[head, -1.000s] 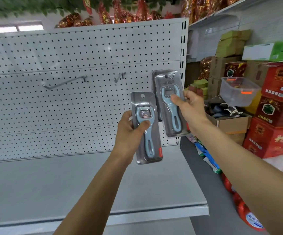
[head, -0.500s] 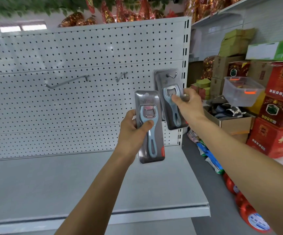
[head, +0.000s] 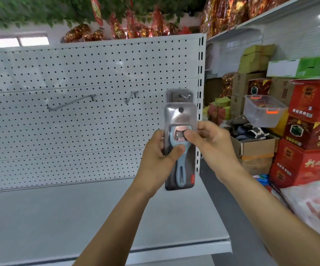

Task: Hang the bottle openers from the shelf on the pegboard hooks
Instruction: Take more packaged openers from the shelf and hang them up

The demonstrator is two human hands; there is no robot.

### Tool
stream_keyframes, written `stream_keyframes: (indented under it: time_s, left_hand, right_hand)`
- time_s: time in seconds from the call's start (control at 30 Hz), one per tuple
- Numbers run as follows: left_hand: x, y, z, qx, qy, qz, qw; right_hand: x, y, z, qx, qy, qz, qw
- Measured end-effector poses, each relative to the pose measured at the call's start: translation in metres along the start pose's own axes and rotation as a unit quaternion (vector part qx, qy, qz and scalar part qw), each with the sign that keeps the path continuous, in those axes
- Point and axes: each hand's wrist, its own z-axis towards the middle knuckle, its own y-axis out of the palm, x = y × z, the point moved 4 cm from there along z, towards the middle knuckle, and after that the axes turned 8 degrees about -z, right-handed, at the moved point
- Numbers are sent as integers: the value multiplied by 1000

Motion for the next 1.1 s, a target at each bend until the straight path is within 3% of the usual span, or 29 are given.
stream_keyframes:
  time_s: [0.37, 0.8, 1.1]
  left_hand:
    - [12, 11, -2, -9, 43, 221, 974]
    - [-13, -1, 12, -23, 41, 313, 949]
    - [-42, -8, 21, -18, 25, 313, 949]
  right_hand:
    - [-15, -21, 20, 50, -18, 18, 998]
    - [12, -9, 55, 30, 18, -17, 999]
    - [25, 4, 83, 35, 23, -59, 997]
